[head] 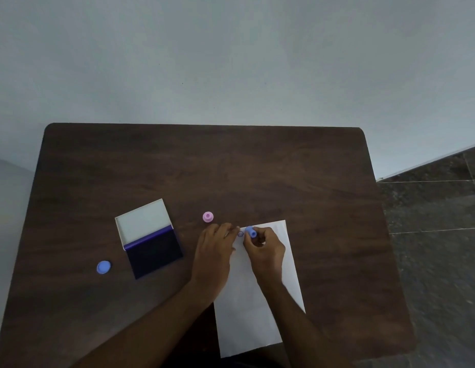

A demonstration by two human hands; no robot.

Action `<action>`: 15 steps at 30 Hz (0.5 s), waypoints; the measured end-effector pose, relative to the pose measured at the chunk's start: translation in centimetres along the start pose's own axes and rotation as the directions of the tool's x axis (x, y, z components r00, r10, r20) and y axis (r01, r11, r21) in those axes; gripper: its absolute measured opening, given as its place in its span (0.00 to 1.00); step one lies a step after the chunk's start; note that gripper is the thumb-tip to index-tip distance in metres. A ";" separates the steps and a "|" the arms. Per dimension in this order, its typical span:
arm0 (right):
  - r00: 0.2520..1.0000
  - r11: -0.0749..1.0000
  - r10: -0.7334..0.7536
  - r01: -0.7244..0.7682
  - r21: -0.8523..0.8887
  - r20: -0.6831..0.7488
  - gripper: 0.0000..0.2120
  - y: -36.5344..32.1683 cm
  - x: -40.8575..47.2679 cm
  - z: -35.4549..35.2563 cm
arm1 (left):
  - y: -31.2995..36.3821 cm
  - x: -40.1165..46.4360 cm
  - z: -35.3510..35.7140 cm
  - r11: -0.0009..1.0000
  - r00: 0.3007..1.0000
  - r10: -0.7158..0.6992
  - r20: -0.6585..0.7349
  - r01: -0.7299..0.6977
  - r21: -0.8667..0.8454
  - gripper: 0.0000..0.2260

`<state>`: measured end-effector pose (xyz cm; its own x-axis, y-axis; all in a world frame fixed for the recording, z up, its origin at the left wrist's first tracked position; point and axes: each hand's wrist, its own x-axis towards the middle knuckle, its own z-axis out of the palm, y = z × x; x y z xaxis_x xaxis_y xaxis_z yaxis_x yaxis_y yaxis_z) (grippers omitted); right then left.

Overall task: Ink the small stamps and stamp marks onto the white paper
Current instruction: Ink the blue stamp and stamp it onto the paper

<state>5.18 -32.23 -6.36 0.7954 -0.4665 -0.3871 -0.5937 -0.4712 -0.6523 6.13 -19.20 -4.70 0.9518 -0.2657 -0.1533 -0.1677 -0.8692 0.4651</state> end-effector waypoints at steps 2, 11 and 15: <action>1.000 1.000 0.006 -0.006 -0.006 -0.005 0.15 0.0 0.1 0.0 | -0.1 -0.1 0.2 1.000 1.000 -0.008 0.004 0.008 -0.001 0.21; 1.000 0.999 0.001 0.000 -0.040 0.011 0.17 -0.2 0.6 0.1 | -0.1 -0.1 0.4 1.000 1.000 -0.027 0.014 0.027 -0.016 0.22; 1.000 0.999 0.004 -0.003 -0.051 0.018 0.16 -0.4 0.5 0.1 | -0.2 -0.1 0.3 0.999 0.999 -0.039 0.010 0.040 -0.023 0.21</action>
<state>5.84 -32.13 -6.35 0.7953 -0.4548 -0.4008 -0.6013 -0.5074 -0.6173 5.99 -19.11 -5.08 0.9549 -0.2355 -0.1806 -0.1239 -0.8694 0.4783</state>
